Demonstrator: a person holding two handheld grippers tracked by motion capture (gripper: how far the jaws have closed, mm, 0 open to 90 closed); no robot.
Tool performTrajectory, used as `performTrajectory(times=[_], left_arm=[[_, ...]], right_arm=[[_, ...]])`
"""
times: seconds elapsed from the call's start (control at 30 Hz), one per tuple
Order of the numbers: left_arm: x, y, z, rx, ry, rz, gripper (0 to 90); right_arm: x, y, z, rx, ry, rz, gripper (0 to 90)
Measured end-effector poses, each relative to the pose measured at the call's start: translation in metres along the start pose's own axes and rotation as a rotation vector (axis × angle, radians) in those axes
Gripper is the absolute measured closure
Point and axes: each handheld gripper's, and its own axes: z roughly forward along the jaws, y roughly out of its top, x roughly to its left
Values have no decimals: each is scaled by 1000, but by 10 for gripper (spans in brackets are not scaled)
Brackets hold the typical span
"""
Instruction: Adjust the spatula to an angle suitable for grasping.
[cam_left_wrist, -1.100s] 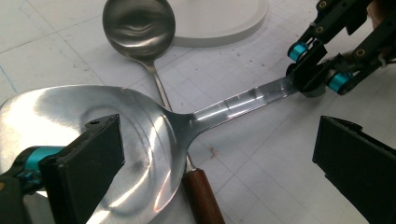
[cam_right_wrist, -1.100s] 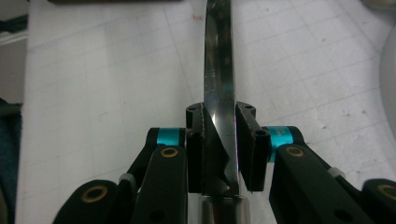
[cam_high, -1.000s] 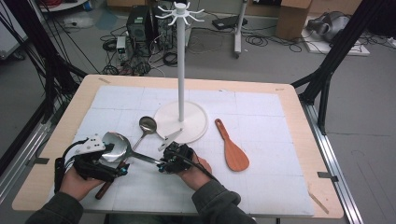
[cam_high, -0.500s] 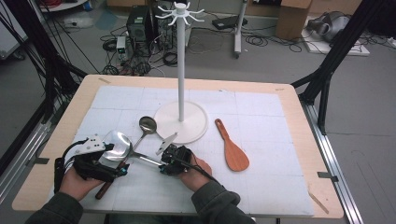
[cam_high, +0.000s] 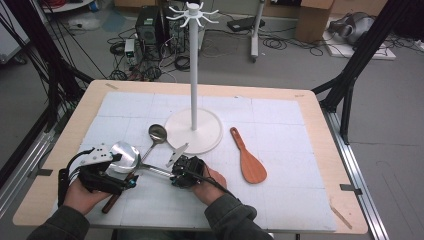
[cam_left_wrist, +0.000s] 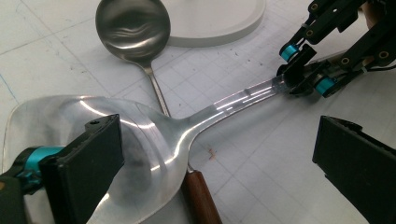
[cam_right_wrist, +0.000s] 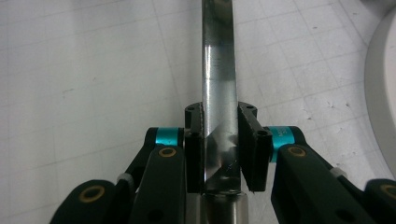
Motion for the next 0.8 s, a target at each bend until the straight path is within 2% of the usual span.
performTrajectory(times=[0.13, 0.43, 0.57, 0.67, 0.7, 0.8], left_arm=[[0, 0, -1, -3, 0, 1, 26], [0, 2, -2, -10, -2, 5, 26], [-1, 2, -2, -15, -4, 5, 26], [-2, 3, -2, -16, -6, 9, 26], [-3, 3, -1, -17, -9, 9, 26], [-3, 3, -1, -16, -9, 11, 26]], right_arm=[[-3, -1, -1, -14, 33, 18, 749], [-5, -1, -5, -43, 99, 5, 750], [-2, 0, -6, -54, 123, -33, 750], [1, 0, -6, -52, 142, -44, 750], [2, 1, -4, -56, 165, -65, 749], [4, 1, -2, -54, 166, -80, 748]])
